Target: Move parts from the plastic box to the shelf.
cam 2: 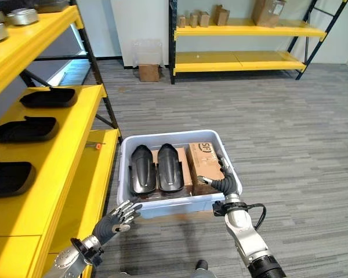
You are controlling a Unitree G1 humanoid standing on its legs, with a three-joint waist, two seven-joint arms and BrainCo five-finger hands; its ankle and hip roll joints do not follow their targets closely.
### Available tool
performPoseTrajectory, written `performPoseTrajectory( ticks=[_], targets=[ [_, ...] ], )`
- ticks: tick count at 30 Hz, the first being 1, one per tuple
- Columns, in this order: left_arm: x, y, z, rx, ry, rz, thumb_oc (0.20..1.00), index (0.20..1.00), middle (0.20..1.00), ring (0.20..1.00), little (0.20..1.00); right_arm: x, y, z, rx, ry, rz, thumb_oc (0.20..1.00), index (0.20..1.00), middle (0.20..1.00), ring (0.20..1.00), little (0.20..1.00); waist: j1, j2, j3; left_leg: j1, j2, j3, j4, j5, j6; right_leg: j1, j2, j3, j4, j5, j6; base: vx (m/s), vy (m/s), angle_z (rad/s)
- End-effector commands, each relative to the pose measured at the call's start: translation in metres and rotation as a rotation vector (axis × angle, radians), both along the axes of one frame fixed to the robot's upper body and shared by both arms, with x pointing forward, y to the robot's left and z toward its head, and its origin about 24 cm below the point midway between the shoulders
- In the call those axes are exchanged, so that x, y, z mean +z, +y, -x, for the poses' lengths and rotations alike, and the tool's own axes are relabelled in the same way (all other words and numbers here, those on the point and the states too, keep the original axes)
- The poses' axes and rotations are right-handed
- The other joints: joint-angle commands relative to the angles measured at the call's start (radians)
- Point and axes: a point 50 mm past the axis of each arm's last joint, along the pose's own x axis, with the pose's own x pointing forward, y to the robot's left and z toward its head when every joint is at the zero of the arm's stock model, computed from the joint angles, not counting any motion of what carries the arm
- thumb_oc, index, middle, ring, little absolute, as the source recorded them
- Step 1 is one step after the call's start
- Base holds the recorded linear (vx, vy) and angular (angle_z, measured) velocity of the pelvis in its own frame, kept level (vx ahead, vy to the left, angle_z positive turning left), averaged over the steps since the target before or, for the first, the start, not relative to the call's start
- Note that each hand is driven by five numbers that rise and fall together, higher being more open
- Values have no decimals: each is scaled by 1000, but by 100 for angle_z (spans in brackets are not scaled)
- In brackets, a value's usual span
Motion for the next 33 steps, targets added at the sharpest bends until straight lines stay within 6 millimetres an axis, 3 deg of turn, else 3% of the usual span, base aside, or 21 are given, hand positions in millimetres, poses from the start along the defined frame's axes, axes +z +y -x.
performPoseTrajectory(
  ticks=[1, 4, 8, 9, 11, 13, 14, 17, 20, 22, 23, 29, 33],
  targets=[
    [32, 2, -28, -29, -209, -8, 1000, 1000, 1000, 1000, 1000, 29, 3, -19, 11, -154, 9, 1000, 1000, 1000, 1000, 1000, -2, -40, 41, -25, 24, -24, 36, -19, -13, -86, -89, 15, 169, -54, 47, 117, -220, -8],
    [33, 1, -33, -11, -218, 11, 1000, 1000, 1000, 1000, 1000, 30, -5, -19, -11, -164, 31, 1000, 1000, 1000, 1000, 1000, -15, -29, 47, -47, 70, -42, 73, 25, -29, -111, -69, 32, 232, -99, 20, 116, -239, 8],
    [36, -5, -40, -2, -227, 38, 1000, 1000, 1000, 1000, 1000, 26, -18, -16, -53, -142, 25, 1000, 1000, 1000, 1000, 1000, -43, -8, 57, -70, 117, 11, 183, 95, -71, -100, -58, 8, 274, -163, -7, 112, -203, 27],
    [38, -7, -42, -2, -231, 54, 1000, 1000, 1000, 1000, 1000, 26, -20, -15, -56, -142, 15, 1000, 1000, 1000, 1000, 1000, -51, -4, 63, -87, 122, 35, 229, 97, -72, -95, -58, -7, 278, -174, -18, 33, -146, 42],
    [39, -9, -44, -3, -233, 55, 1000, 1000, 1000, 1000, 1000, 26, -19, -15, -51, -144, 16, 1000, 1000, 1000, 1000, 1000, -48, 1, 70, -106, 102, 16, 236, 95, -64, -95, -56, -5, 285, -178, -18, 53, -49, 48],
    [40, -12, -44, -1, -242, 43, 1000, 1000, 1000, 1000, 1000, 25, -14, -16, -31, -140, 10, 1000, 1000, 1000, 1000, 1000, -39, 17, 81, -119, 90, -13, 148, 139, -75, -86, -42, 6, 285, -182, -11, 112, 107, 16],
    [41, -13, -43, 1, -242, 46, 1000, 1000, 1000, 1000, 1000, 25, -13, -16, -34, -136, 6, 1000, 1000, 1000, 1000, 1000, -40, 25, 81, -124, 120, 3, 94, 196, -88, -77, -44, -1, 278, -181, -12, 101, 231, -9],
    [41, -16, -42, -2, -236, 48, 1000, 1000, 1000, 1000, 1000, 24, -9, -16, -39, -118, -22, 1000, 1000, 1000, 1000, 1000, -48, 30, 82, -123, 163, 25, -15, 280, -117, -62, -75, -10, 292, -200, 0, 113, 248, -1],
    [40, -13, -43, 12, -226, 47, 1000, 1000, 1000, 1000, 1000, 20, -5, -20, -24, -87, -47, 1000, 1000, 1000, 1000, 1000, -31, 39, 93, -117, 144, -14, -45, 209, -81, -87, -110, 7, 365, -203, 9, 95, 226, -14],
    [39, -13, -42, -3, -212, 61, 1000, 1000, 1000, 1000, 1000, 18, -4, -19, -42, -72, -72, 1000, 1000, 1000, 1000, 1000, -36, 38, 92, -88, 119, -12, -44, 167, -88, -74, -128, 17, 387, -222, 23, 112, 223, -40],
    [37, -14, -41, -15, -210, 59, 1000, 1000, 1000, 1000, 1000, 17, -3, -19, -56, -73, -80, 1000, 1000, 1000, 1000, 1000, -37, 46, 94, -91, 108, -8, -37, 152, -68, -73, -125, 17, 379, -199, 16, 83, 213, -18],
    [39, -14, -41, -14, -217, 49, 1000, 1000, 1000, 1000, 1000, 26, 2, -23, -28, -116, -68, 1000, 1000, 1000, 1000, 1000, -31, 36, 100, -71, 49, -26, -21, 102, -41, -38, -120, 53, 292, -146, 38, 154, 166, 10],
    [50, -14, -51, -25, -250, 44, 1000, 1000, 1000, 1000, 1000, 68, -6, -52, -68, -260, -38, 1000, 1000, 1000, 1000, 1000, 11, 28, 146, -151, 47, -61, 28, 80, -39, -92, -118, 59, 310, -150, 41, -35, 21, -1]
  ],
)
